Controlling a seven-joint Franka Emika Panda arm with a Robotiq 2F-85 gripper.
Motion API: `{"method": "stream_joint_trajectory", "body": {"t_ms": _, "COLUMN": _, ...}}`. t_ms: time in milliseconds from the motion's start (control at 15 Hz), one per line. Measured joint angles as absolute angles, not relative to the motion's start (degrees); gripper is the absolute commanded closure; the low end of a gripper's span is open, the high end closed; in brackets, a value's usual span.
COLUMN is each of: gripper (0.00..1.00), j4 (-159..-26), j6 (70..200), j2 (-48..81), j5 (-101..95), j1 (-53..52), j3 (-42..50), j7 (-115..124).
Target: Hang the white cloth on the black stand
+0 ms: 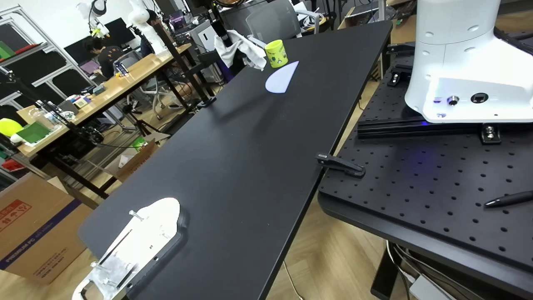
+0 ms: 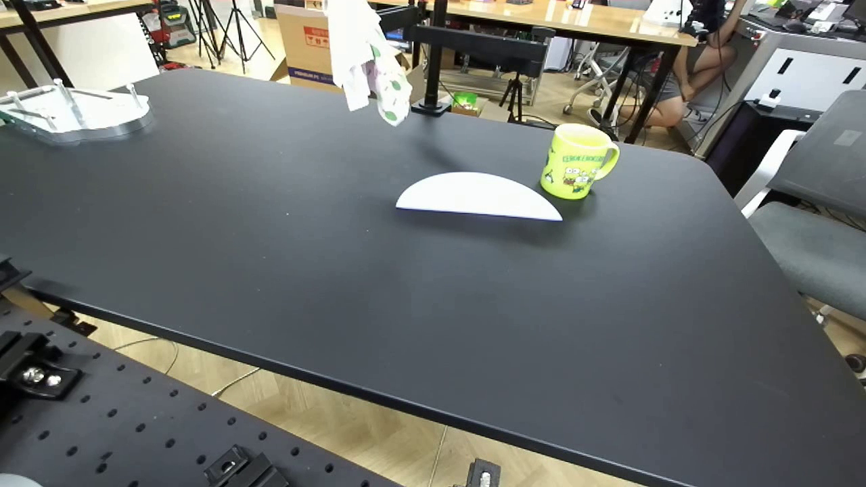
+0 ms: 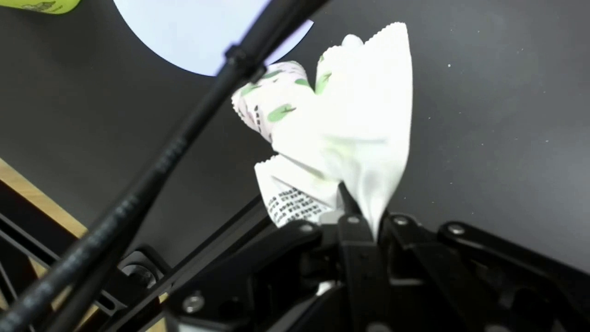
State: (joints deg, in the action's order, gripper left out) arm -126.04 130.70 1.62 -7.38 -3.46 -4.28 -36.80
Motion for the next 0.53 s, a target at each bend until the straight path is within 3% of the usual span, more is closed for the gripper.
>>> {"method": "stream_joint_trajectory", "body": {"t_ms": 533, "gripper": 0.99, "j4": -125.97, "j6": 130.57, "j2": 5.03, "j5": -6.01, "j1": -3.54, "j3": -5.56, "j7": -43.06}}
